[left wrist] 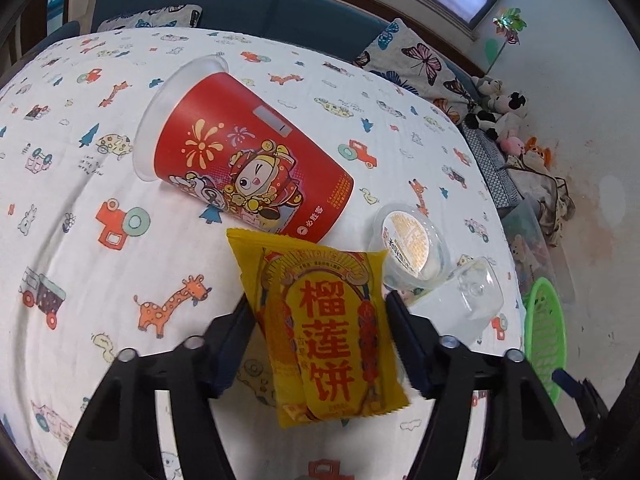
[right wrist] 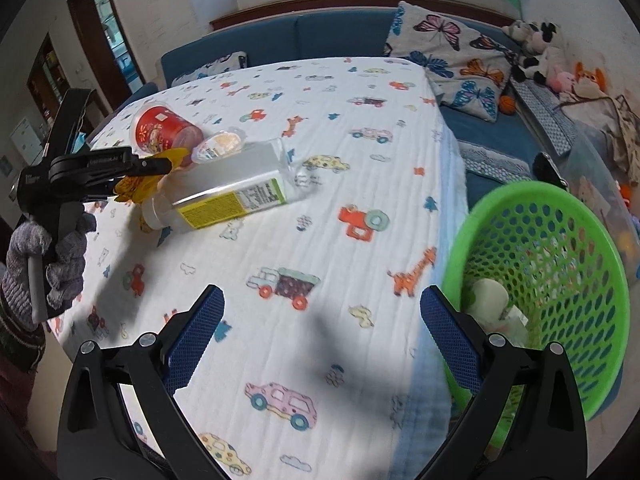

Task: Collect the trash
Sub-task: 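Grasp the yellow snack packet with the left tool while the right tool reaches the dessert cup, then grasp the round dessert cup with the right tool while the left tool holds the packet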

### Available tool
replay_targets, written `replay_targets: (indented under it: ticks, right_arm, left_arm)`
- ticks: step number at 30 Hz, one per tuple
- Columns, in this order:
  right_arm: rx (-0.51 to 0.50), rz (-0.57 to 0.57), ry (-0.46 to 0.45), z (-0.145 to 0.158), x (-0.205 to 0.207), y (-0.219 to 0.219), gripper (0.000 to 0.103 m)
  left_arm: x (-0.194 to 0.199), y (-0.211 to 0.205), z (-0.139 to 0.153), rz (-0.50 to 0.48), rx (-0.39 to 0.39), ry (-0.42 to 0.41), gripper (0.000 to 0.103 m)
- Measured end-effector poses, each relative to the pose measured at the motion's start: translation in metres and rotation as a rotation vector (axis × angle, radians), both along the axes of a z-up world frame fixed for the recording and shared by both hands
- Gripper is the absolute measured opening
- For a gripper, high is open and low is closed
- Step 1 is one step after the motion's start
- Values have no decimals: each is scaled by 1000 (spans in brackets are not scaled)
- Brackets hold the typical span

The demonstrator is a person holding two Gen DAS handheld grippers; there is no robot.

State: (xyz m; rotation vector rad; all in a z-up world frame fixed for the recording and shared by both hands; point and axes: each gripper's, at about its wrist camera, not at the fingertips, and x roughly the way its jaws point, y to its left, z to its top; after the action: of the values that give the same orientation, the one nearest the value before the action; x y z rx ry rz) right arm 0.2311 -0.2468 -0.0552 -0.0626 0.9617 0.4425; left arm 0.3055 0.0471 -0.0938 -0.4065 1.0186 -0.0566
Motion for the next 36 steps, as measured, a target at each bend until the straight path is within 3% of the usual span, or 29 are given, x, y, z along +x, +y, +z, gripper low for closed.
replay_targets:
  ticks: [6, 8, 21, 36]
  right_arm:
    - [5, 58, -10, 7, 19, 22, 98]
    - [6, 81, -11, 9, 29, 33, 98]
    - [-17, 236, 1, 17, 86, 111, 95]
    - [-132, 346, 82, -16, 132, 177, 93]
  left_arm:
    - [-11, 7, 7, -2, 11, -24, 48]
    - [-15, 9, 10, -7, 16, -32, 39]
    - [-40, 20, 12, -11, 33, -47, 35]
    - [-52, 29, 8, 3, 36, -41, 35]
